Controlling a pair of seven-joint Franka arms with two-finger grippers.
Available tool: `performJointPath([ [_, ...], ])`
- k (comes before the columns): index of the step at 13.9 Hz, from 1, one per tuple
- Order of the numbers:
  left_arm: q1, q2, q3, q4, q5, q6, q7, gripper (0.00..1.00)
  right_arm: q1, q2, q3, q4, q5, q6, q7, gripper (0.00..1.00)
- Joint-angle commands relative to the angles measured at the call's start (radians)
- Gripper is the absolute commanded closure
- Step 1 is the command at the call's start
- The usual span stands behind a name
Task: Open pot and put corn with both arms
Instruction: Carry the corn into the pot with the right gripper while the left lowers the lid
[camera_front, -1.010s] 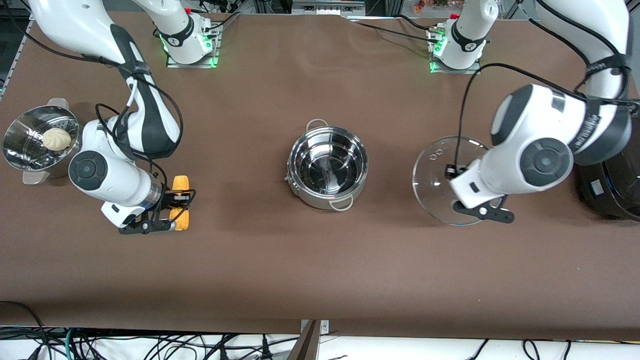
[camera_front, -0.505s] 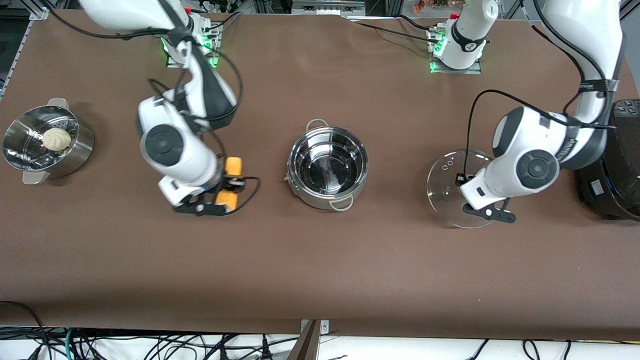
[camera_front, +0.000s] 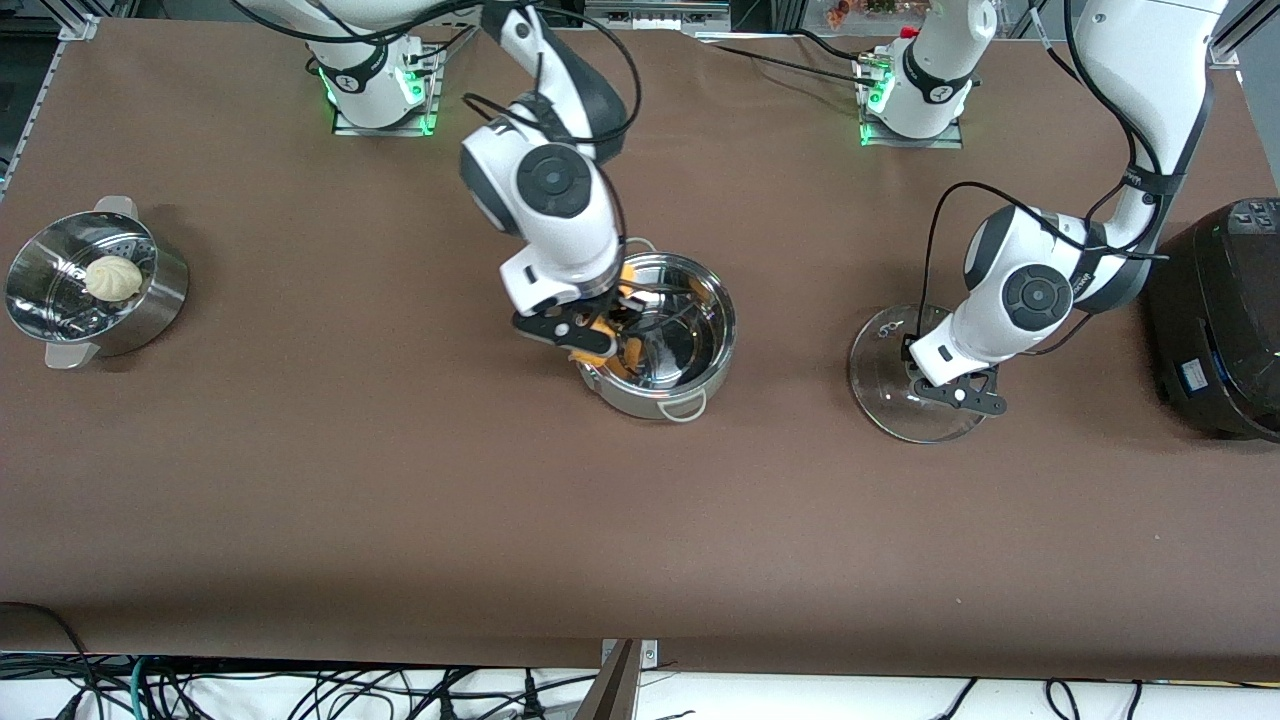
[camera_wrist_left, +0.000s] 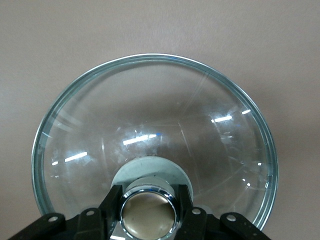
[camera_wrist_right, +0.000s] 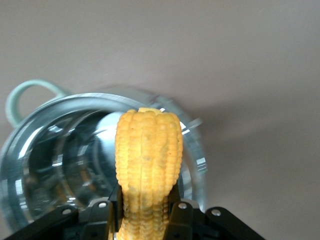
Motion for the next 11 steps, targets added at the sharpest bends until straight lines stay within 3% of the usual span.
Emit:
performJointPath([
  [1, 0.022, -0.01, -0.017, -0.031, 0.024, 0.035, 0.008, 0.82, 0.029, 0.073, -0.012, 0.095, 0.005, 0.035, 0.074, 0.6],
  [6, 0.025, 0.011, -0.018, -0.041, 0.024, 0.035, 0.008, 0.81, 0.043, 0.112, -0.011, 0.146, 0.005, 0.035, 0.106, 0.59],
  [7, 0.025, 0.011, -0.018, -0.041, 0.024, 0.035, 0.008, 0.68, 0.044, 0.112, -0.011, 0.144, 0.005, 0.035, 0.108, 0.53],
  [9, 0.025, 0.009, -0.018, -0.04, 0.024, 0.032, 0.008, 0.0, 0.044, 0.113, -0.012, 0.146, 0.005, 0.035, 0.111, 0.38],
  [11, 0.023, 0.003, -0.018, -0.037, 0.024, 0.021, 0.008, 0.0, 0.044, 0.113, -0.012, 0.144, 0.005, 0.03, 0.112, 0.25],
])
